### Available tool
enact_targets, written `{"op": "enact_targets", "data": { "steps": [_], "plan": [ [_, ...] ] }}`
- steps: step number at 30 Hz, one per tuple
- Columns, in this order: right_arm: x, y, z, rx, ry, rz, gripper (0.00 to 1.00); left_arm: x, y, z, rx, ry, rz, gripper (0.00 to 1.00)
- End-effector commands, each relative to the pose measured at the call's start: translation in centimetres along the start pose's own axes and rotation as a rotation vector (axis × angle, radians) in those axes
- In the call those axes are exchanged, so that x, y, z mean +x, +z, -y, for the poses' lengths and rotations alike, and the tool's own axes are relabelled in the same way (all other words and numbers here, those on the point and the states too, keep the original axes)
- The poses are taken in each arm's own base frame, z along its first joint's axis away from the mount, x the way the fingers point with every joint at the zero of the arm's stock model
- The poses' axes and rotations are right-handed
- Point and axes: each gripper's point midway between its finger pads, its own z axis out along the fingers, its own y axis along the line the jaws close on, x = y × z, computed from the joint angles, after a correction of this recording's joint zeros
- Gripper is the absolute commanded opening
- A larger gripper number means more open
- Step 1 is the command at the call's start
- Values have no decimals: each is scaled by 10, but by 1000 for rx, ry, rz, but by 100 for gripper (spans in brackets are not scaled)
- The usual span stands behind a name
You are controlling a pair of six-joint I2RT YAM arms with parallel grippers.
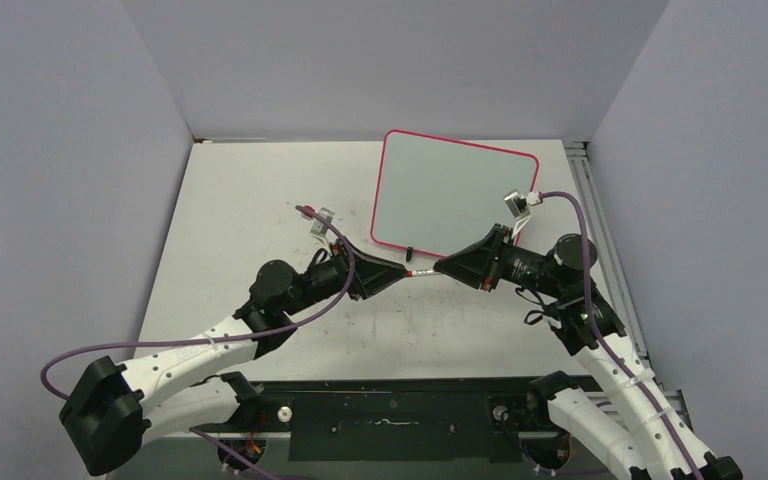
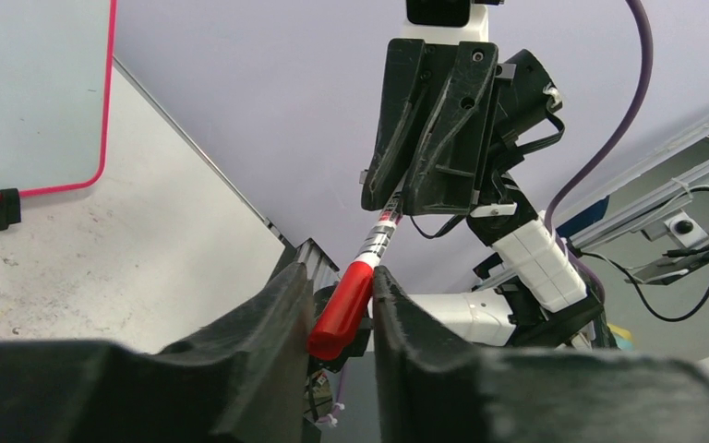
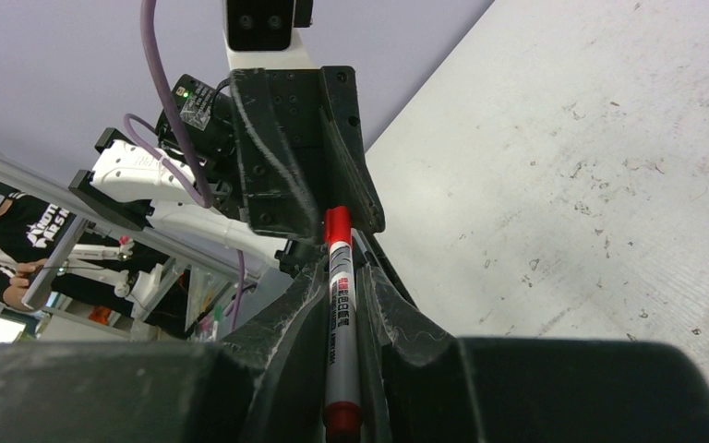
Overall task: Write a sentence on the whiteboard
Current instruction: Open the whiteboard marker at the center of the board.
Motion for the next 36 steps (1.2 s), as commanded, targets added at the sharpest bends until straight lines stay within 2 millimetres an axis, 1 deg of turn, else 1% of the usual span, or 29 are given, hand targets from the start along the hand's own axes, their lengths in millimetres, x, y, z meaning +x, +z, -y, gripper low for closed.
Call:
{"op": "enact_targets", "data": {
  "steps": [1, 2, 3, 8, 10, 12, 19, 22, 27, 29, 36],
  "plan": [
    [-6, -2, -3, 7, -32, 19, 5, -12, -2, 28, 101, 30, 35, 8],
    [-5, -3, -3, 13, -33, 12, 9, -12, -3, 28, 104, 32, 38, 3],
    [-3, -3, -1, 21, -33, -2, 16, -13, -3, 29, 108, 32, 40, 0],
    [3, -6, -7, 1, -63, -52, 48, -13, -5, 34, 115, 33, 31, 0],
    [7, -7, -6, 9, -70, -80, 55, -12, -6, 34, 109, 35, 21, 0],
    [7, -8, -7, 10, -80, -88, 58, -12, -6, 35, 107, 40, 13, 0],
    [5, -7, -27, -102, -43, -63, 59, -10, -9, 38, 114, 41, -11, 0],
    [7, -7, -29, -125, -36, -77, 57, -10, -9, 40, 117, 41, -11, 0],
    [9, -11, -38, -155, -52, -92, 53, -10, -9, 39, 110, 40, -16, 0],
    [11, -12, -39, -162, -49, -102, 50, -10, -9, 40, 112, 39, -17, 0],
    [17, -10, -31, -150, -20, -119, 37, -9, -8, 41, 117, 36, -32, 0]
  ]
}}
